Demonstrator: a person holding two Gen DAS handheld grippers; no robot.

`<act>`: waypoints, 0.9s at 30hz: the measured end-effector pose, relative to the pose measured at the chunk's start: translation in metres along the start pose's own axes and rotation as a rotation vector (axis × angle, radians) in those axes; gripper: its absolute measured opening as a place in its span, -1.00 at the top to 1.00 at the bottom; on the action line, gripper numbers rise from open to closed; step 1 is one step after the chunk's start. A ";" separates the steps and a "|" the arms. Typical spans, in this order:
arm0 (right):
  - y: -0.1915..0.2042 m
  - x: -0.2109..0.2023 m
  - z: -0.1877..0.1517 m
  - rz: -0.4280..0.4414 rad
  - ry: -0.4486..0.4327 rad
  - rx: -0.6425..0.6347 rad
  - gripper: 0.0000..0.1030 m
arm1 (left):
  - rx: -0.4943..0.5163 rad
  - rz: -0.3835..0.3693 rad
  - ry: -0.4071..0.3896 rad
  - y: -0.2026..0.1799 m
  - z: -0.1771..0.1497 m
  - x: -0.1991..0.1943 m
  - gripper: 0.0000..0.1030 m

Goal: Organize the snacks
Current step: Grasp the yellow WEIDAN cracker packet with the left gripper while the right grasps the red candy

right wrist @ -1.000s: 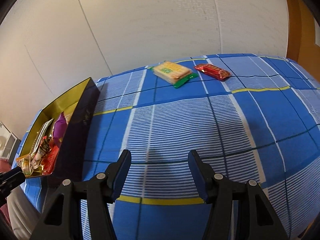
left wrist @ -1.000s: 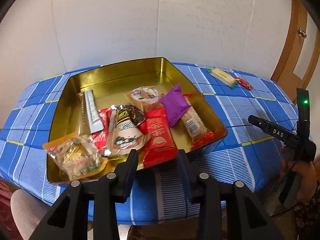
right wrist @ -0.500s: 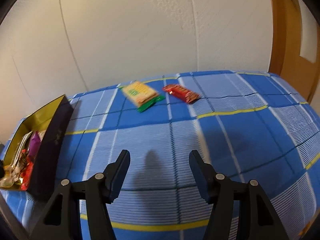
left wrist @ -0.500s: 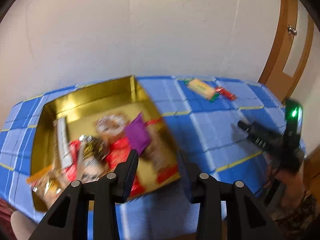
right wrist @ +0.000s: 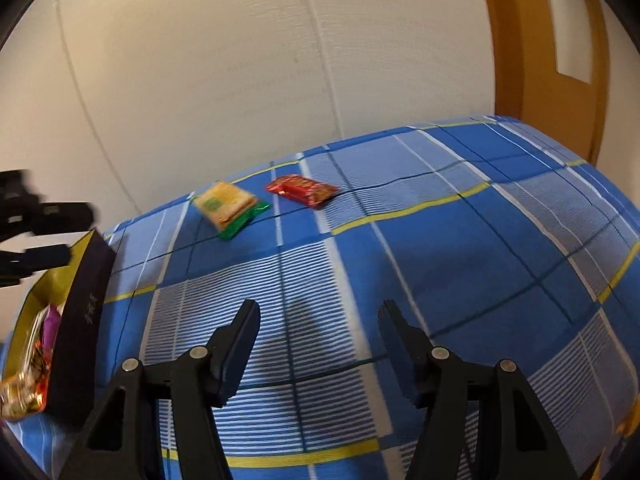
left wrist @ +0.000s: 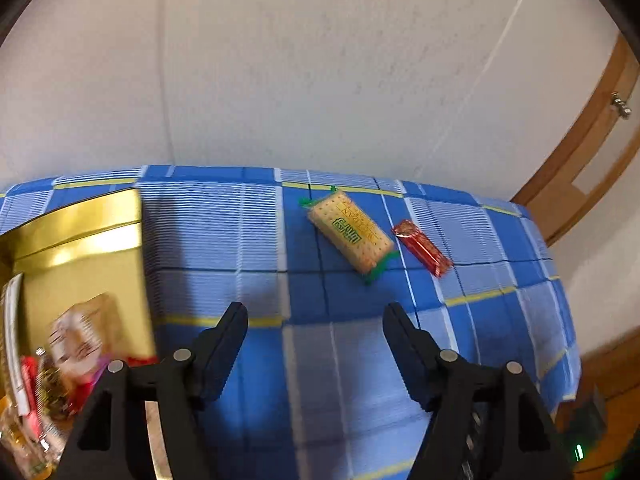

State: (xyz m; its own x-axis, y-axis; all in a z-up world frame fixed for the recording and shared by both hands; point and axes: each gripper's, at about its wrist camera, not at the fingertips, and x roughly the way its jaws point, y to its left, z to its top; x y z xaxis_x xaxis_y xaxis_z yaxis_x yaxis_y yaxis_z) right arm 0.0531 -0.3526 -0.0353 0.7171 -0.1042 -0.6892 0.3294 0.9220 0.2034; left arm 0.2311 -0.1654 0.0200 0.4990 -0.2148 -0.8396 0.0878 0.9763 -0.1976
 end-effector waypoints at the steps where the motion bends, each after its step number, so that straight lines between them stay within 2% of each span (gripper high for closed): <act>1: -0.003 -0.001 0.000 -0.011 -0.004 0.013 -0.21 | -0.015 0.000 0.012 -0.005 0.005 0.012 -0.38; 5: -0.013 -0.003 0.004 -0.056 -0.026 0.061 -0.21 | -0.079 0.010 0.075 -0.015 0.024 0.053 -0.38; 8: -0.019 -0.005 0.005 -0.080 -0.041 0.085 -0.21 | -0.111 0.046 0.113 -0.025 0.037 0.081 -0.38; 15: -0.026 0.007 0.007 -0.126 0.018 0.096 -0.14 | -0.052 0.127 0.134 -0.052 0.053 0.117 -0.38; 19: -0.027 0.011 0.006 -0.123 0.028 0.108 -0.14 | -0.049 0.112 0.119 -0.056 0.051 0.125 -0.38; 22: -0.027 0.011 0.005 -0.126 0.027 0.109 -0.15 | 0.004 0.116 0.102 -0.059 0.044 0.130 -0.37; 24: -0.025 0.012 0.006 -0.130 0.027 0.108 -0.15 | 0.052 0.136 0.074 -0.056 0.037 0.126 -0.13; 27: -0.025 0.012 0.006 -0.129 0.025 0.108 -0.15 | 0.097 0.128 0.048 -0.047 0.024 0.116 0.07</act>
State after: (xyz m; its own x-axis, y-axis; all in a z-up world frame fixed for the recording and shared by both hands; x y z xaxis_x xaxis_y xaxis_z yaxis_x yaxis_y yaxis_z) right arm 0.0570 -0.3794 -0.0447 0.6493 -0.2089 -0.7313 0.4829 0.8561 0.1842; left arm 0.3053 -0.2354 -0.0563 0.4701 -0.0872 -0.8783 0.1103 0.9931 -0.0395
